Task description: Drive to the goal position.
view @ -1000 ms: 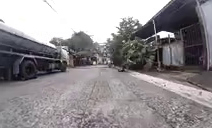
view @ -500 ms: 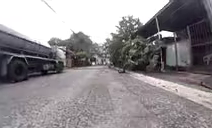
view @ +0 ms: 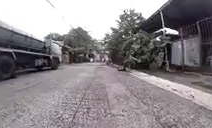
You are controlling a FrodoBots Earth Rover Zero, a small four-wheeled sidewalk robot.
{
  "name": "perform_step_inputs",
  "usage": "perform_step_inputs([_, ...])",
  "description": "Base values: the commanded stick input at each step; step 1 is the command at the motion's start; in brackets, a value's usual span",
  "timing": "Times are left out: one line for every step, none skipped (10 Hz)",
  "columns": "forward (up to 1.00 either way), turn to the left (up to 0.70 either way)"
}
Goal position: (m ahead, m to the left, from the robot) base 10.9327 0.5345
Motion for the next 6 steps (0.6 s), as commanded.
perform_step_inputs([1.00, 0.00])
perform_step_inputs([1.00, 0.00])
perform_step_inputs([1.00, 0.00])
perform_step_inputs([1.00, 0.00])
perform_step_inputs([1.00, 0.00])
perform_step_inputs([1.00, 0.00])
